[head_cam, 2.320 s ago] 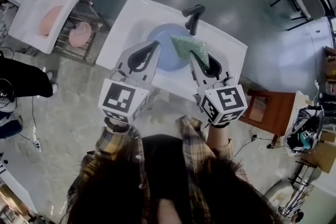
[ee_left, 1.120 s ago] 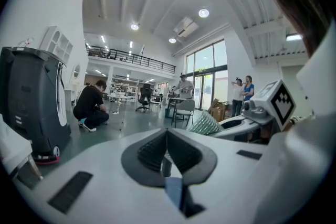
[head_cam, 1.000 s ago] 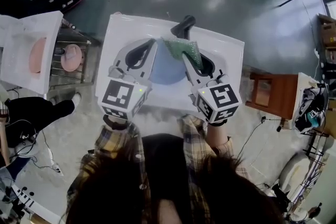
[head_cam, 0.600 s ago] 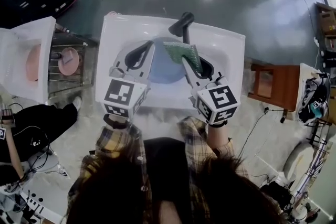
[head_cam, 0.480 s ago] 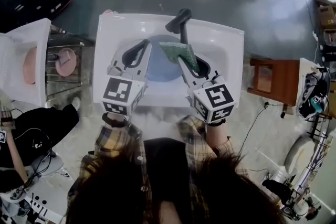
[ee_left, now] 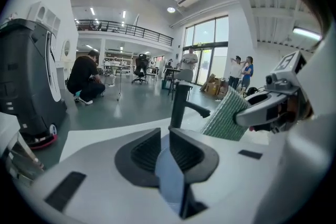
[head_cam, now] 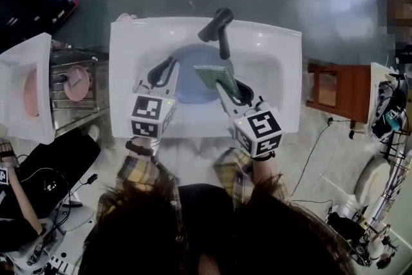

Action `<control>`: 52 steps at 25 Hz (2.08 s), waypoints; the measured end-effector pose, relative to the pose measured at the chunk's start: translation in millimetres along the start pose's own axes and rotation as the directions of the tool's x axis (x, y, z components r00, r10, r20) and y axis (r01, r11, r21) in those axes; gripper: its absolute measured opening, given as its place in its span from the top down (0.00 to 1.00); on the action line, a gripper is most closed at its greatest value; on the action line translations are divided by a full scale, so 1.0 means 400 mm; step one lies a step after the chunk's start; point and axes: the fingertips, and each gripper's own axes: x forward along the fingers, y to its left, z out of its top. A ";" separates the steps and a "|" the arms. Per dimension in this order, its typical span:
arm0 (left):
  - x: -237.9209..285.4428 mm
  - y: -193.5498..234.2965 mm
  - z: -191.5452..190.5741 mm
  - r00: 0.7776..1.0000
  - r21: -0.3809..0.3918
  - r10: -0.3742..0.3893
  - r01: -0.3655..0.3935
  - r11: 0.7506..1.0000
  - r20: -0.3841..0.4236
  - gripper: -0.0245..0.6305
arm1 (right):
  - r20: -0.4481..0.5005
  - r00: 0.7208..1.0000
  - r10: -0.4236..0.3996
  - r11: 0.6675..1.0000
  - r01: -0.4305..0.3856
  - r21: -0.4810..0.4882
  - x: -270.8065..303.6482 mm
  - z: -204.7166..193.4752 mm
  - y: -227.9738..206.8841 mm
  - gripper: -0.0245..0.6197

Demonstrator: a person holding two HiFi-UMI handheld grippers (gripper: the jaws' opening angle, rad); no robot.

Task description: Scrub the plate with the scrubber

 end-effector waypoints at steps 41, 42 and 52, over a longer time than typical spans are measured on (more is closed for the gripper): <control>0.168 0.100 -0.319 0.942 -0.088 -0.081 0.055 0.995 -0.325 0.91 | -0.098 0.988 -0.120 0.984 0.132 0.122 0.153 -0.201 -0.158 0.80; 0.168 0.099 -0.319 0.942 -0.085 -0.081 0.056 0.995 -0.327 0.91 | -0.104 0.986 -0.127 0.985 0.138 0.107 0.155 -0.203 -0.161 0.80; 0.167 0.091 -0.321 0.940 -0.080 -0.091 0.068 0.994 -0.330 0.91 | -0.136 0.945 -0.299 0.948 0.277 -0.157 0.199 -0.190 -0.207 0.80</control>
